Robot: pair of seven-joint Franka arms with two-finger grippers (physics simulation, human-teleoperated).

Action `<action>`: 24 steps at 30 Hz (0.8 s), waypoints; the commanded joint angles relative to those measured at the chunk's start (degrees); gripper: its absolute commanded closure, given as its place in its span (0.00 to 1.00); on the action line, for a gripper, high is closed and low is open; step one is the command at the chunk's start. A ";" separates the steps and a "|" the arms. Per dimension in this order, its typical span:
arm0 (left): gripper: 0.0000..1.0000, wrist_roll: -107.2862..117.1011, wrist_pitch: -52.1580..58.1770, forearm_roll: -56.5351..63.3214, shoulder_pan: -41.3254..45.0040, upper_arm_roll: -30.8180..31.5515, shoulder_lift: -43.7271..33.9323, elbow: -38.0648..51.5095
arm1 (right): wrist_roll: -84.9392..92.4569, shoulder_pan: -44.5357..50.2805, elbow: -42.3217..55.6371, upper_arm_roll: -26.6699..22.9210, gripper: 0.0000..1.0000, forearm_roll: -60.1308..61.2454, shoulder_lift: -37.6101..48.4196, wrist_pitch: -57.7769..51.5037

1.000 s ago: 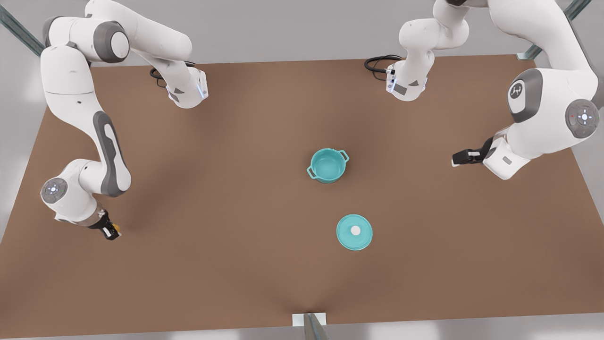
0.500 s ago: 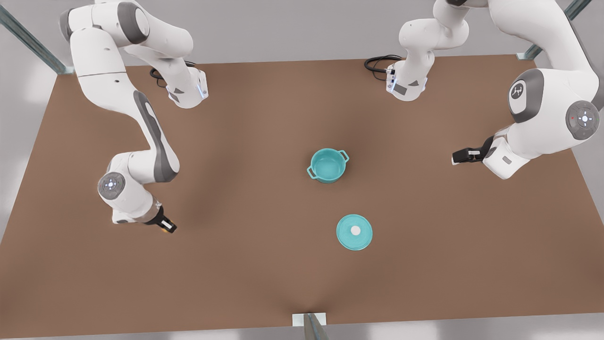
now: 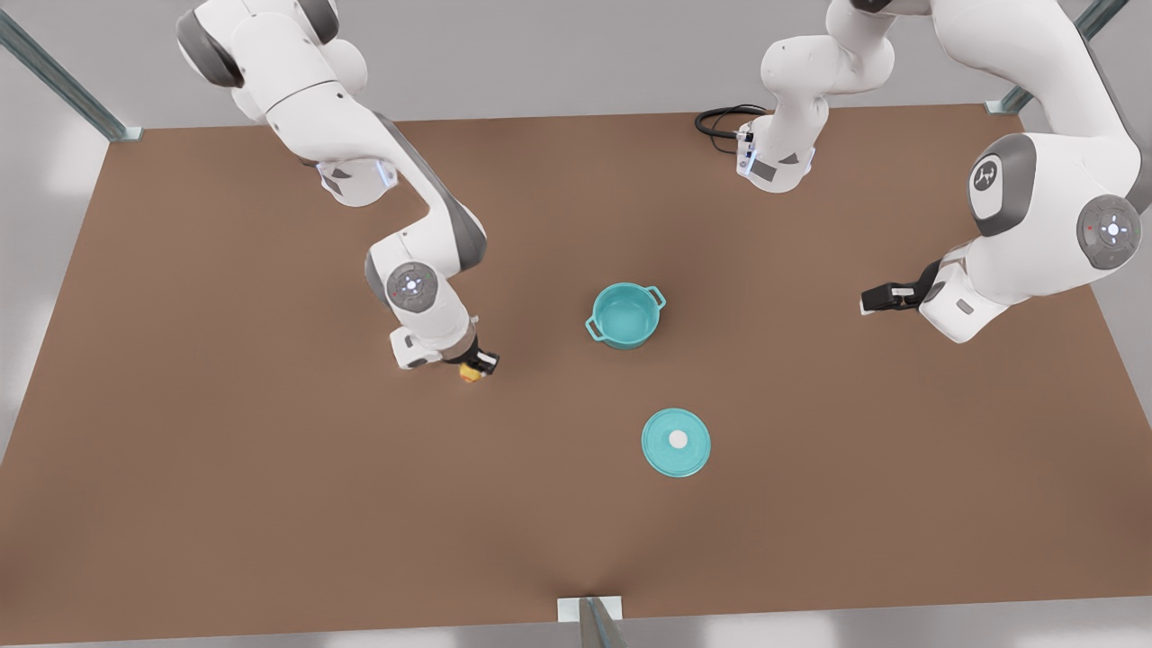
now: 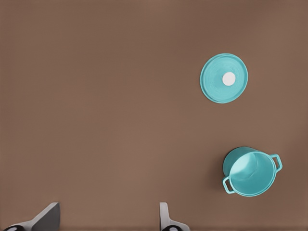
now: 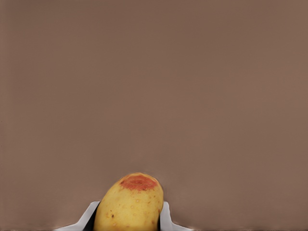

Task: Open the pot lid and put the potato into the pot

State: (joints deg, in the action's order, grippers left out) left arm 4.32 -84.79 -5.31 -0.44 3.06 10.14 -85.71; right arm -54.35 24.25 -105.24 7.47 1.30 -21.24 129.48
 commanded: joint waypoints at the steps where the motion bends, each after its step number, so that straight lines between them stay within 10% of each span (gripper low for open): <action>1: 0.00 -0.11 -0.02 -0.05 0.00 0.02 -0.03 0.02 | -21.23 1.93 0.64 0.00 0.55 -0.24 -0.03 -2.39; 24: 0.00 0.07 -0.02 0.57 0.00 0.10 0.15 0.10 | -43.73 28.13 30.61 -7.29 0.54 2.04 -22.71 -6.26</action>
State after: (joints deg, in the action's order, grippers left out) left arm 4.31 -84.83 -4.90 -0.45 3.11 10.34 -85.63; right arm -81.34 51.73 -75.54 0.75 3.31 -43.07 123.97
